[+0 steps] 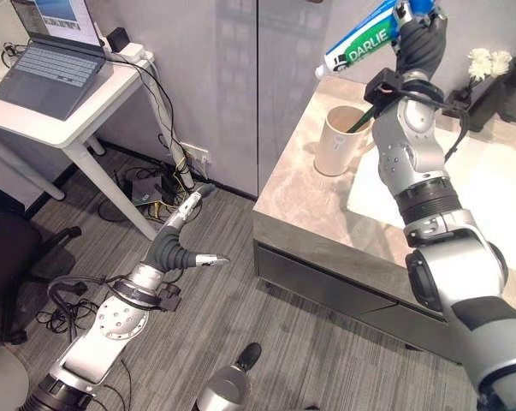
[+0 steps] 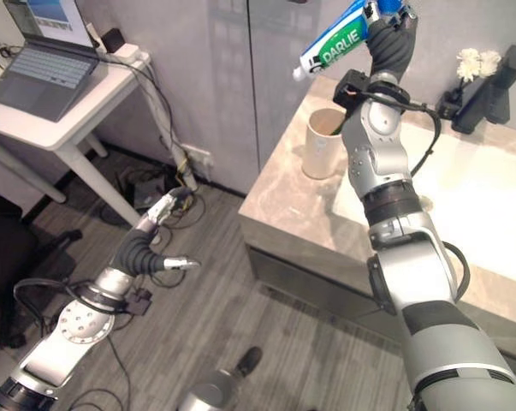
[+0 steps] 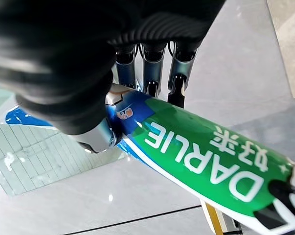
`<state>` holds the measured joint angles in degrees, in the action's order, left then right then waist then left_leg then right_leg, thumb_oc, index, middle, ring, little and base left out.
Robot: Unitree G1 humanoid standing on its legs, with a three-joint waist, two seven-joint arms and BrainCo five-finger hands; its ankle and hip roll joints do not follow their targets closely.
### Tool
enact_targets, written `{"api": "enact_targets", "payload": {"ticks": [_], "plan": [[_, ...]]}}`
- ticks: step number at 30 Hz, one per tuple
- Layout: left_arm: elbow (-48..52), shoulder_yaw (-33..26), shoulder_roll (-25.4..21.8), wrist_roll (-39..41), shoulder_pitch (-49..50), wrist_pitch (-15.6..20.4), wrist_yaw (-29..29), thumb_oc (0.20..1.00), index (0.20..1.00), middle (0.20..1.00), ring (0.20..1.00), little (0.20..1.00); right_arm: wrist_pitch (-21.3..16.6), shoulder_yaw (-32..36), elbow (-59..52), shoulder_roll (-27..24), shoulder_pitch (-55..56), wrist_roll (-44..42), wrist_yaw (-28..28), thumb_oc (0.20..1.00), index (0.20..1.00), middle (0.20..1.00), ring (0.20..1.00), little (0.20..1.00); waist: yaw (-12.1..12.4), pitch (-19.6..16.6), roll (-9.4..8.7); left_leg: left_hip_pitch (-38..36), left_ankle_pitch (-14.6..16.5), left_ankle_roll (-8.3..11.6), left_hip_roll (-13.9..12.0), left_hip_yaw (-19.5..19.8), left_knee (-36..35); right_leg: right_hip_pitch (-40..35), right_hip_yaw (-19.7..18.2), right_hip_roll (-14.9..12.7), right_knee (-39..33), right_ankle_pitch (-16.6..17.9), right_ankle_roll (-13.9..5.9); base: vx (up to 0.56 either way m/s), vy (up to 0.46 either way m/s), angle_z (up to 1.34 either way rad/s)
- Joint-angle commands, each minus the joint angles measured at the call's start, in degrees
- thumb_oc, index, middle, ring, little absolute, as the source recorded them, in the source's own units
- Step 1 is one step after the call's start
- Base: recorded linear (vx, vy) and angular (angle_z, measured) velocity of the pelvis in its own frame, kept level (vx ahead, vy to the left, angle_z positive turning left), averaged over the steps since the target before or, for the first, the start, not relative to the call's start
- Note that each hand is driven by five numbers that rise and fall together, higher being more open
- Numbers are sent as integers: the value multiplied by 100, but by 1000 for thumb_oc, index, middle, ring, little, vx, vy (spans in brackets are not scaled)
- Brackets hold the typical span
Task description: Put brush and paste in cup on sink, flatten towel.
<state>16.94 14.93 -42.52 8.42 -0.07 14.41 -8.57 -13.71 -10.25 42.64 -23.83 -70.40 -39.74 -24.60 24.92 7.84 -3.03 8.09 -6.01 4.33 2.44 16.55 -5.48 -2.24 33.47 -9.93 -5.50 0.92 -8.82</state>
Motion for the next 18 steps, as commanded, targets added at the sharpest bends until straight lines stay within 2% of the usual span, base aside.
{"api": "enact_targets", "payload": {"ticks": [1,2,3,4,18], "plan": [[287,-24,-231,-118,15,338,-88,1000,1000,1000,1000,1000,-531,-139,-714,-432,-413,344,-102,200,200,200,200,200,-35,-353,-306,12,871,70,-206,-54,48,-361,-381,-317,50,-460,-325,-77,52,-3],[288,-14,-228,-113,11,338,-86,1000,1000,1000,1000,1000,-505,-161,-706,-468,-397,392,-104,200,200,200,200,200,-23,-332,-277,44,762,46,-177,-61,48,-313,-311,-349,55,-342,-315,0,0,0],[278,-8,-211,-115,6,333,-82,1000,1000,1000,1000,1000,-476,-184,-713,-502,-385,432,-106,200,200,200,200,200,-51,-357,-296,0,877,69,-201,-60,48,-361,-386,-324,50,-458,-328,-86,55,0],[284,-6,-206,-128,18,330,-83,1000,1000,1000,1000,1000,-461,-167,-727,-514,-318,468,-110,200,200,200,200,200,-33,-334,-254,31,770,42,-175,-72,48,-315,-312,-360,53,-339,-319,-5,1,-6],[281,-75,-134,-90,151,276,-82,1000,1000,1000,1000,1000,-297,-140,-443,-412,-6,436,-17,200,200,200,200,200,-138,-337,-174,-1,760,27,-154,-163,48,-327,-348,-389,50,-295,-323,-7,4,-1]]}}
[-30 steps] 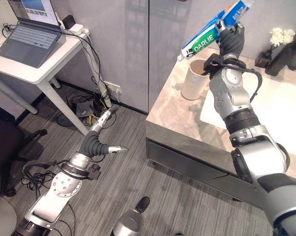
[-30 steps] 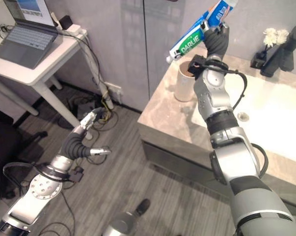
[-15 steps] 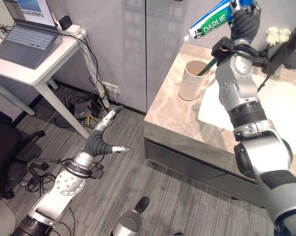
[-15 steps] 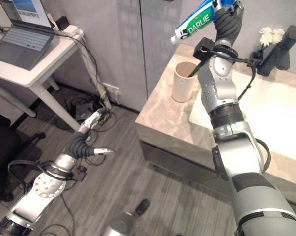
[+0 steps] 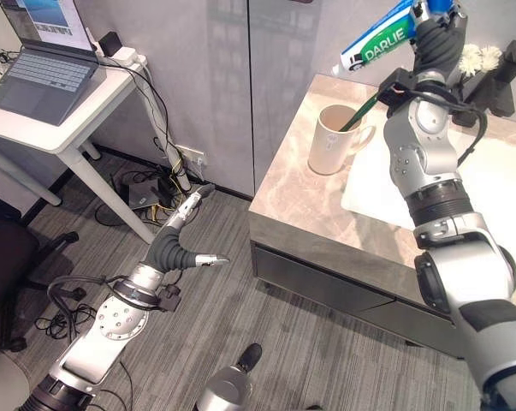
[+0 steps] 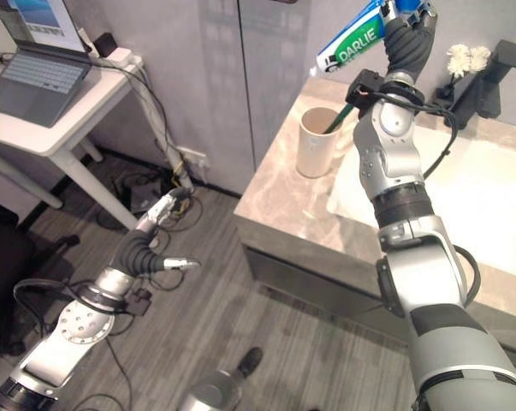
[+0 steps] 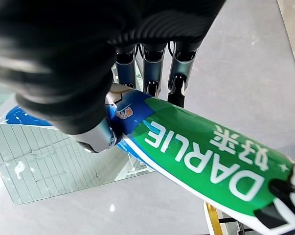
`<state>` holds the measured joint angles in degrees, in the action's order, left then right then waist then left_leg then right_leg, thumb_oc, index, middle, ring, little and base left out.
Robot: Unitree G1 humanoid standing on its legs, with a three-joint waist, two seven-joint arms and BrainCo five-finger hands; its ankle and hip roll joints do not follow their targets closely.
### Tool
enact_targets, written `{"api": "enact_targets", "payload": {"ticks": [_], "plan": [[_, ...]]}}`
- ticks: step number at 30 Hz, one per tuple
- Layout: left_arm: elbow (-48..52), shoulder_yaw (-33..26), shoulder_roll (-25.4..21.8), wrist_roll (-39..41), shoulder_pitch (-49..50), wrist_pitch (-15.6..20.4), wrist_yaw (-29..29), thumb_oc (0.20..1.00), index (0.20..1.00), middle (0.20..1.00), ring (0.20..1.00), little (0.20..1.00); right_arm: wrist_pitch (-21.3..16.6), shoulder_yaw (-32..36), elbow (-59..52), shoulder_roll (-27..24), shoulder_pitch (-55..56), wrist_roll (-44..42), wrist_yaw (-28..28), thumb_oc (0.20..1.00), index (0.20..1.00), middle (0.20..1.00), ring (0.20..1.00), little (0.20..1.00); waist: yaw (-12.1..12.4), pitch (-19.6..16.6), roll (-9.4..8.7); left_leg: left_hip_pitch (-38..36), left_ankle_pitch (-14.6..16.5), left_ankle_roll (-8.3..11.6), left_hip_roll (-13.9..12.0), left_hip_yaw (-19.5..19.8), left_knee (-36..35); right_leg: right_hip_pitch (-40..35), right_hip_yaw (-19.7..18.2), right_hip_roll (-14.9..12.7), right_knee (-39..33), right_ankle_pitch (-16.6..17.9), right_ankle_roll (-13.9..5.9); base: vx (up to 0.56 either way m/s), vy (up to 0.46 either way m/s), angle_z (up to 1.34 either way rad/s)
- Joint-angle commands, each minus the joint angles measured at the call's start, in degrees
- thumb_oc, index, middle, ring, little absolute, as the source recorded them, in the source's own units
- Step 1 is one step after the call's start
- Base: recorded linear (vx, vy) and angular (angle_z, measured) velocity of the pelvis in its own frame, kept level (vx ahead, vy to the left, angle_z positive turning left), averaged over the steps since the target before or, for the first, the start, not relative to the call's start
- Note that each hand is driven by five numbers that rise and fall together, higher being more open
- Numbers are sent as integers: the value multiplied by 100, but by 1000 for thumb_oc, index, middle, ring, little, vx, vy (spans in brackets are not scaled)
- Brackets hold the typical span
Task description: Put brush and paste in cup on sink, flatten towel.
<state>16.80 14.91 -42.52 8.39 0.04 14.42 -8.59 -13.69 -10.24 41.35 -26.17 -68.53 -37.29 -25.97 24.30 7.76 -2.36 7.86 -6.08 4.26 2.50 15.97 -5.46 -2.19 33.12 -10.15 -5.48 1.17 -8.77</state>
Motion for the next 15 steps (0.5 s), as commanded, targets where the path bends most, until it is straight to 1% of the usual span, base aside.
{"api": "enact_targets", "payload": {"ticks": [1,15], "plan": [[296,-79,-133,-85,146,268,-81,1000,1000,1000,1000,1000,-304,-119,-308,-165,-171,172,121,200,200,200,200,200,-78,-330,-239,20,769,34,-160,-106,46,-333,-310,-364,48,-320,-329,0,0,0],[308,-194,-98,-85,222,270,-101,1000,1000,1000,1000,1000,-211,-182,-565,-47,179,324,227,200,200,200,200,200,-167,-334,-211,-43,796,30,-187,-201,46,-336,-374,-379,48,-295,-330,-1,-3,-4]]}}
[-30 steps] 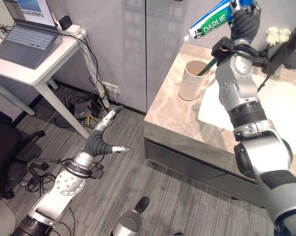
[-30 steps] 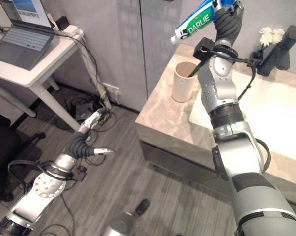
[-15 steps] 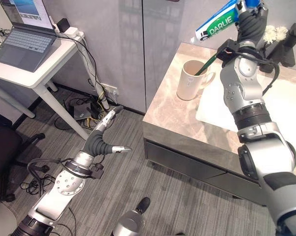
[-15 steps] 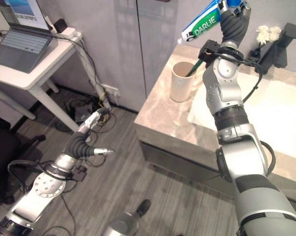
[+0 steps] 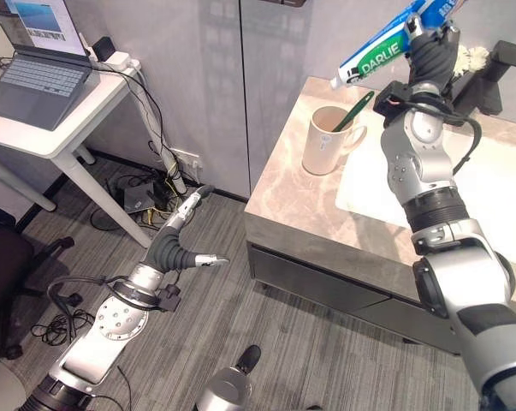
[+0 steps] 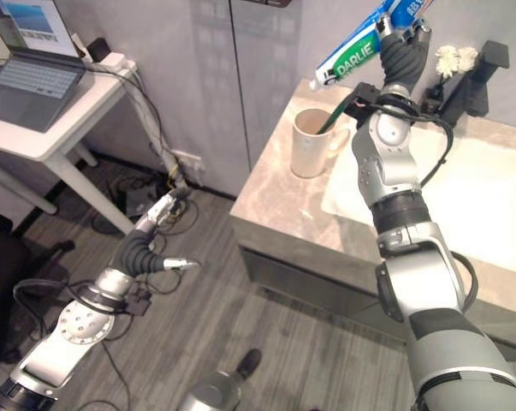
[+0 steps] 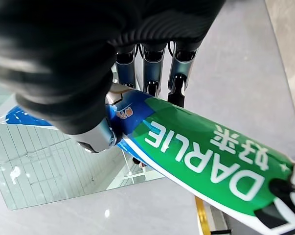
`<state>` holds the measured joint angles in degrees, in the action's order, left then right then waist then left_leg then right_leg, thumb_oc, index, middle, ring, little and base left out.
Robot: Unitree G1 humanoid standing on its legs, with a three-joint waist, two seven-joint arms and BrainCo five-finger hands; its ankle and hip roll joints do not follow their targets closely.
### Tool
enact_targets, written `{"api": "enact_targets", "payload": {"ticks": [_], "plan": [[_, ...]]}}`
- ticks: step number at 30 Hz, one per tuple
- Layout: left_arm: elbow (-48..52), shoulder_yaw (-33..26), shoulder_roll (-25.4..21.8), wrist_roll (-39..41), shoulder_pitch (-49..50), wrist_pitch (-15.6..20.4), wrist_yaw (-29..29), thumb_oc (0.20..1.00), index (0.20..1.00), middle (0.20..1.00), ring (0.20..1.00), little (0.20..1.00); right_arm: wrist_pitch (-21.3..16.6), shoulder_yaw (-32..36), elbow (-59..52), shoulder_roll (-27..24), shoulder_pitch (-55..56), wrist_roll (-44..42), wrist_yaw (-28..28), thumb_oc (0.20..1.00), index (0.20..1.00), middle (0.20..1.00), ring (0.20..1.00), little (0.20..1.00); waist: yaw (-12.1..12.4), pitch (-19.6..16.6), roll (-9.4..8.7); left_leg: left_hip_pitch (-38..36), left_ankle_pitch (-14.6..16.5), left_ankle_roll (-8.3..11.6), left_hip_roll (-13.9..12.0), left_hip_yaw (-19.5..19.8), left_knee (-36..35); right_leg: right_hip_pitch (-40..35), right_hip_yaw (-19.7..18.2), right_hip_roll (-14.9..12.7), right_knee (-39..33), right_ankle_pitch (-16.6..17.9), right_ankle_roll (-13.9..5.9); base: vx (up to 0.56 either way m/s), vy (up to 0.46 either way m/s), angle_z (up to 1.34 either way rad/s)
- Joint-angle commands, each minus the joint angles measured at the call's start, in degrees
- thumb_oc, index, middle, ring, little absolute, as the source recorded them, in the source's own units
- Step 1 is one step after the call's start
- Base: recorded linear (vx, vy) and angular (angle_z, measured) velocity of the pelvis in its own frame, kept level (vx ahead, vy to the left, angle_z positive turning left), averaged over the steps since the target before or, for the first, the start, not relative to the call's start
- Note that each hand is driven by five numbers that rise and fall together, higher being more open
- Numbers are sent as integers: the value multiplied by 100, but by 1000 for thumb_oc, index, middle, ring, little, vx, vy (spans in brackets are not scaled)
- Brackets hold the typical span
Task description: Put brush and paste in cup on sink, flatten towel.
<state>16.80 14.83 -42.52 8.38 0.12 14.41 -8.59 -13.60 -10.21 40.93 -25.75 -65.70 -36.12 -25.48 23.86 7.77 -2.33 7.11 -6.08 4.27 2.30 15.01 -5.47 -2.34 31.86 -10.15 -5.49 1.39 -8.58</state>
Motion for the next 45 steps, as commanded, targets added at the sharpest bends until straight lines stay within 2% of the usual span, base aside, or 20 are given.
{"api": "enact_targets", "payload": {"ticks": [1,16,45], "plan": [[309,-187,-99,-80,218,267,-99,1000,1000,1000,1000,1000,-206,-193,-524,-85,-89,216,190,200,200,200,200,200,-129,-333,-210,27,796,29,-165,-105,47,-320,-252,-377,49,-318,-348,0,0,0],[318,-311,-48,-96,381,211,-75,1000,1000,1000,1000,1000,-76,-289,-546,93,121,305,330,200,200,200,200,200,-192,-326,-188,-15,805,16,-168,-134,47,-340,-253,-375,49,-303,-334,0,0,0],[354,-365,-2,-103,425,192,-61,1000,1000,1000,1000,1000,66,-354,-717,22,328,883,279,200,200,200,200,200,-170,-302,-218,50,809,-20,-112,-98,47,-278,-237,-420,49,-270,-353,0,0,0]]}}
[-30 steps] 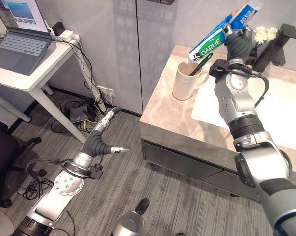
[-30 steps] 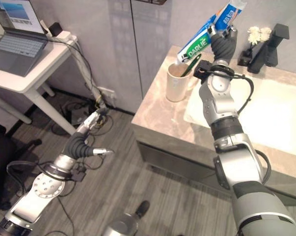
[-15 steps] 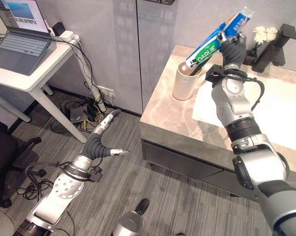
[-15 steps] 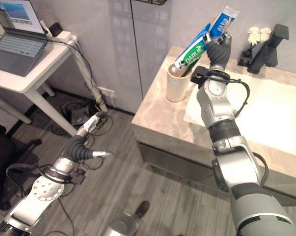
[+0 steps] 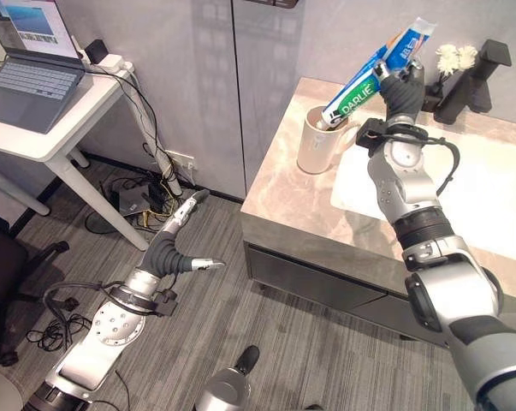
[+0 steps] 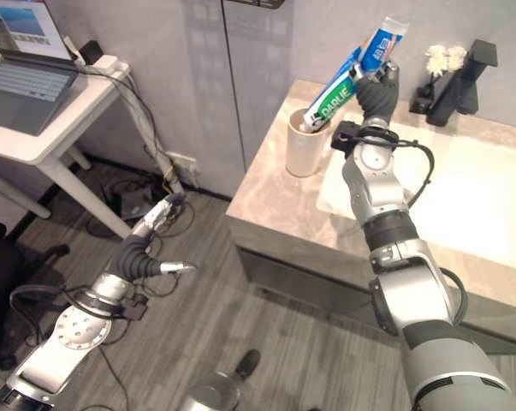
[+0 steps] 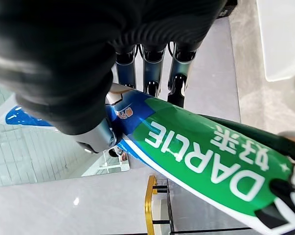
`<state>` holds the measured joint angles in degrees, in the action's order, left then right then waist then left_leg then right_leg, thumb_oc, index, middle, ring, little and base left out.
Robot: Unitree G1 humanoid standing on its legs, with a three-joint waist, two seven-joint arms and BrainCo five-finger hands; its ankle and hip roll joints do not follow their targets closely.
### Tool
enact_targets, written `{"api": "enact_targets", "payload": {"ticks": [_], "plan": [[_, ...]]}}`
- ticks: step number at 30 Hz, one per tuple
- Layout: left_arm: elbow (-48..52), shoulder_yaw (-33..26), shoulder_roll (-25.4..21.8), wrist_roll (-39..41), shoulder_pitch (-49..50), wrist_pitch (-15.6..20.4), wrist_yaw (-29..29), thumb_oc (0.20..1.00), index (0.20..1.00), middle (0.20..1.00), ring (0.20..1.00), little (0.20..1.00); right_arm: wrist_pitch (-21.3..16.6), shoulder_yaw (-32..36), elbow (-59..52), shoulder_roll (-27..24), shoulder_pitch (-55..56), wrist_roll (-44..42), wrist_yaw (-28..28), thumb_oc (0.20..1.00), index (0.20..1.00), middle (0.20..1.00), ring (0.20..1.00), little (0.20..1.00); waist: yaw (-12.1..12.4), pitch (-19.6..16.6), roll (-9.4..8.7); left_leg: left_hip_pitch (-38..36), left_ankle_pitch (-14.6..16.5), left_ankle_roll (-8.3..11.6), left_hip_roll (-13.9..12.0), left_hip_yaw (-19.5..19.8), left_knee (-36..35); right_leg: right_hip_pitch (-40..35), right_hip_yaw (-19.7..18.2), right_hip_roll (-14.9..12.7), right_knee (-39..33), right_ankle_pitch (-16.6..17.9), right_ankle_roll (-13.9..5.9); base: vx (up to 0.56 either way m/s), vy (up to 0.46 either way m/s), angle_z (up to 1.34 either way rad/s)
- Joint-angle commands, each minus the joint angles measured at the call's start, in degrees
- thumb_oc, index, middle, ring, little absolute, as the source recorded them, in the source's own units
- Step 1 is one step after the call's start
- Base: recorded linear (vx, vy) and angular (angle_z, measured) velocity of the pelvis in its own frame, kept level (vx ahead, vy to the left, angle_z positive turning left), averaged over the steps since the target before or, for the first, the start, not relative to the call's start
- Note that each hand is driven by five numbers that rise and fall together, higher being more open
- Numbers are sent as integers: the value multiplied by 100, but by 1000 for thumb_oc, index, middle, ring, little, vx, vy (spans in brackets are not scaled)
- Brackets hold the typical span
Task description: Put brush and paste in cup on sink, flatten towel.
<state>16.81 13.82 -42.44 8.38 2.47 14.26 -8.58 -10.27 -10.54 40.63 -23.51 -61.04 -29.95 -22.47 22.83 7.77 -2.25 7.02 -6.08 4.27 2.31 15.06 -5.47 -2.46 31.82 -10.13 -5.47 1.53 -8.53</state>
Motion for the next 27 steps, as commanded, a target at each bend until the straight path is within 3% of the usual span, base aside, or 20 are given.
{"api": "enact_targets", "payload": {"ticks": [1,27], "plan": [[359,-267,-14,-119,195,209,-70,1000,1000,1000,1000,1000,-263,-326,-736,-206,-125,321,-34,200,200,200,200,200,-58,-302,-223,65,807,-21,-110,-96,47,-263,-226,-423,47,-283,-360,0,0,0],[390,-292,-25,-125,198,198,-6,1000,1000,1000,1000,1000,-98,-672,-1112,-193,55,801,193,200,200,200,200,200,-1,-208,-316,134,784,-25,-104,-44,47,-230,-196,-415,48,-296,-344,0,0,0]]}}
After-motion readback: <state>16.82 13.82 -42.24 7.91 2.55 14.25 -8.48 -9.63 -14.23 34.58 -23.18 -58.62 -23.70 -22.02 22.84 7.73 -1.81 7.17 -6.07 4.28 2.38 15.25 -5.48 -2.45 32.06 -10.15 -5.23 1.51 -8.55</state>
